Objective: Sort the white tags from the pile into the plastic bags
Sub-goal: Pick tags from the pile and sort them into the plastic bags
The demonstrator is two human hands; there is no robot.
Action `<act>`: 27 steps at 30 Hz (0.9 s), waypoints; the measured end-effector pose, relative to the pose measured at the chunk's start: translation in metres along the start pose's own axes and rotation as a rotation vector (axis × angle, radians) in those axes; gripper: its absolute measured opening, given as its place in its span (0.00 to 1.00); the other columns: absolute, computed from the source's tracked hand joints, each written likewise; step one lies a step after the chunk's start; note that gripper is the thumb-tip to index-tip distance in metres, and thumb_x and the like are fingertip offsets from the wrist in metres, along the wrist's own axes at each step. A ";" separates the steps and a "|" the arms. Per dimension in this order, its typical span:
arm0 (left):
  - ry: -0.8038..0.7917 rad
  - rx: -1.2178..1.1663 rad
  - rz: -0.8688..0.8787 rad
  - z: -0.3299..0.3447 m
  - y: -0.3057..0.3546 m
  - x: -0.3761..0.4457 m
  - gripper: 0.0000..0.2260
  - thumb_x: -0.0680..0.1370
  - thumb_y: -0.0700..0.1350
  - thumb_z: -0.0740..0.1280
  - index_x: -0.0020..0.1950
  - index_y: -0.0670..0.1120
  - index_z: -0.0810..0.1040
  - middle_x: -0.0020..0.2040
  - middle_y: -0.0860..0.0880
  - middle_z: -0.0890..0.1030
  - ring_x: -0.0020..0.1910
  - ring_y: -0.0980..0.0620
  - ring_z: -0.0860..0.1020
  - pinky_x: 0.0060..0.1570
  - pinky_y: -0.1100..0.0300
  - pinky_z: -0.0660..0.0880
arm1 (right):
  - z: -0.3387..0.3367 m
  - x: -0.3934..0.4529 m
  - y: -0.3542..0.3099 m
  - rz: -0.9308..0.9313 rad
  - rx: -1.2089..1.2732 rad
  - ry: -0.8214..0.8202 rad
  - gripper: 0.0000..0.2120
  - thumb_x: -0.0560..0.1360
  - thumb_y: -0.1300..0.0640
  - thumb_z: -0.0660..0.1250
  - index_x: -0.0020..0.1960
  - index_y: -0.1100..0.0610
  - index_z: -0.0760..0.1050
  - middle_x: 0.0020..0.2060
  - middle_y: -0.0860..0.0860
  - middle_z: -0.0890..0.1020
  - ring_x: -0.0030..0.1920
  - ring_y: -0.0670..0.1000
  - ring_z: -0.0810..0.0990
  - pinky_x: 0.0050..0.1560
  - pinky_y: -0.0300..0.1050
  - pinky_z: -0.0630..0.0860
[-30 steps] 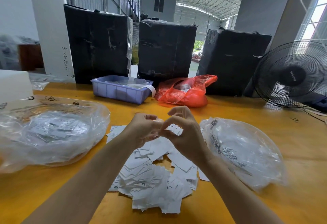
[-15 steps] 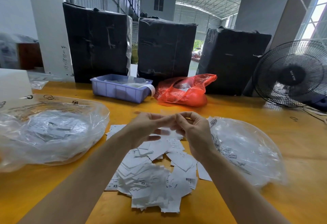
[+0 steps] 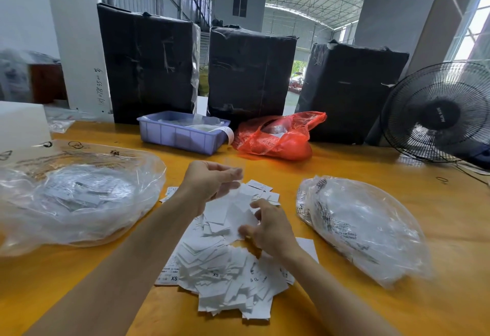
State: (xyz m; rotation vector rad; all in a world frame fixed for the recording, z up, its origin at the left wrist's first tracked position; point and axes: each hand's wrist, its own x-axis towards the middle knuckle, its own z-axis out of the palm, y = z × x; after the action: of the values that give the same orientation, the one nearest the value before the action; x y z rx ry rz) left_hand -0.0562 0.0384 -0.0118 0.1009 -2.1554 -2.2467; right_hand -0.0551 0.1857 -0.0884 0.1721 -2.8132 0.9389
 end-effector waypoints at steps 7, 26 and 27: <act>0.031 0.018 0.017 -0.004 -0.001 0.001 0.06 0.69 0.40 0.75 0.43 0.41 0.81 0.39 0.46 0.84 0.36 0.54 0.81 0.36 0.63 0.75 | -0.032 0.004 0.009 -0.028 0.440 0.034 0.11 0.68 0.73 0.69 0.36 0.59 0.81 0.32 0.48 0.80 0.33 0.44 0.77 0.34 0.30 0.72; -0.112 0.173 -0.006 -0.001 -0.002 -0.002 0.06 0.72 0.45 0.73 0.44 0.43 0.82 0.37 0.52 0.85 0.31 0.59 0.79 0.38 0.64 0.76 | -0.070 0.006 0.010 -0.122 0.819 -0.005 0.12 0.69 0.63 0.73 0.52 0.59 0.78 0.38 0.55 0.82 0.41 0.53 0.82 0.45 0.51 0.81; -0.121 0.182 -0.006 0.000 -0.002 -0.002 0.07 0.72 0.46 0.73 0.44 0.43 0.82 0.37 0.52 0.85 0.30 0.60 0.79 0.37 0.65 0.76 | -0.070 0.007 0.009 -0.102 0.886 -0.013 0.16 0.69 0.66 0.72 0.55 0.59 0.75 0.37 0.54 0.80 0.40 0.52 0.82 0.44 0.48 0.82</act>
State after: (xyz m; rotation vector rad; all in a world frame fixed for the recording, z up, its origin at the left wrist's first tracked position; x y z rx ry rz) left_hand -0.0540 0.0383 -0.0137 -0.0261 -2.4205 -2.1059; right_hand -0.0545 0.2349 -0.0367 0.4144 -2.1588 2.0677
